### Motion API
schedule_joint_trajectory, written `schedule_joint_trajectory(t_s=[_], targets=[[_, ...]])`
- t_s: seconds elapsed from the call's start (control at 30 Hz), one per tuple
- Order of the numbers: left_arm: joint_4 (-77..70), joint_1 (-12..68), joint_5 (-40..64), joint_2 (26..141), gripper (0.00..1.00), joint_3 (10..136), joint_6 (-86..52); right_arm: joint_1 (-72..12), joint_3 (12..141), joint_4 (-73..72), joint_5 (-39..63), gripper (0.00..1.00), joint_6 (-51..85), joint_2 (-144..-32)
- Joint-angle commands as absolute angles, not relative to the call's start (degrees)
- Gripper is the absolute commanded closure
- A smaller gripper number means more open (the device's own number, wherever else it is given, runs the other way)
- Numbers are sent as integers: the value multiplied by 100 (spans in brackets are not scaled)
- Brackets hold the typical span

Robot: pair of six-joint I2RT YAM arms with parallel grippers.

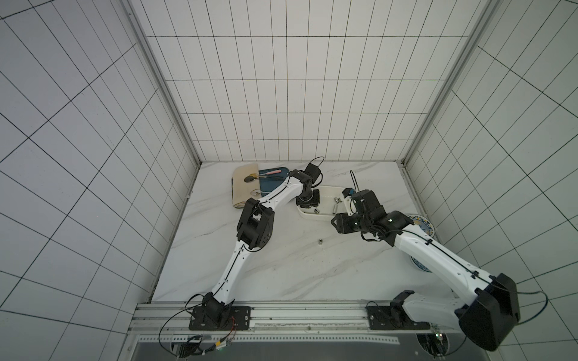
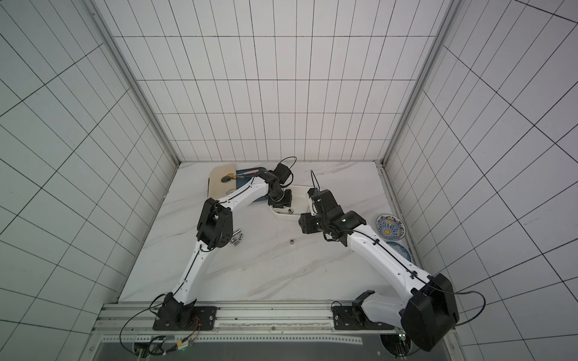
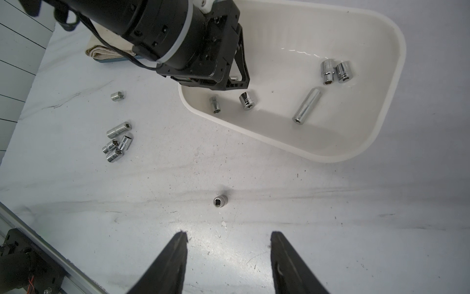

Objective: Put the socket on the desktop into the storage box
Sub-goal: Place the socket head in the storage box, then pick up the socket head from the center of the board.

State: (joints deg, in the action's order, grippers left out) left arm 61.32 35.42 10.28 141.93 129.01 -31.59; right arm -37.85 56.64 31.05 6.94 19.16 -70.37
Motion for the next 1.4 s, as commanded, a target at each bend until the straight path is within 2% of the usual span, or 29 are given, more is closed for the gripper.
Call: schedule_joint_trajectory(t_s=[0.0, 0.4, 0.47, 0.97, 1.3, 1.37], targets=[[6067, 3559, 904, 13903, 62, 12918, -3094, -3744, 5549, 3068, 770, 44, 1984, -7040], [5778, 3529, 646, 12936, 51, 12015, -3119, -3871, 5727, 3166, 781, 43, 1926, -7048], [5720, 3511, 571, 12726, 45, 11786, -3142, -3950, 5802, 3184, 776, 42, 1899, -7090], [4997, 2927, 131, 10556, 44, 8937, -3428, -4607, 6354, 3004, 869, 40, 1776, -7683], [4866, 2345, -92, 9794, 44, 7721, -3594, -5112, 6814, 2922, 791, 40, 1749, -8256], [4869, 2219, -160, 9734, 40, 7595, -3607, -5200, 6916, 2915, 785, 40, 1725, -8367]])
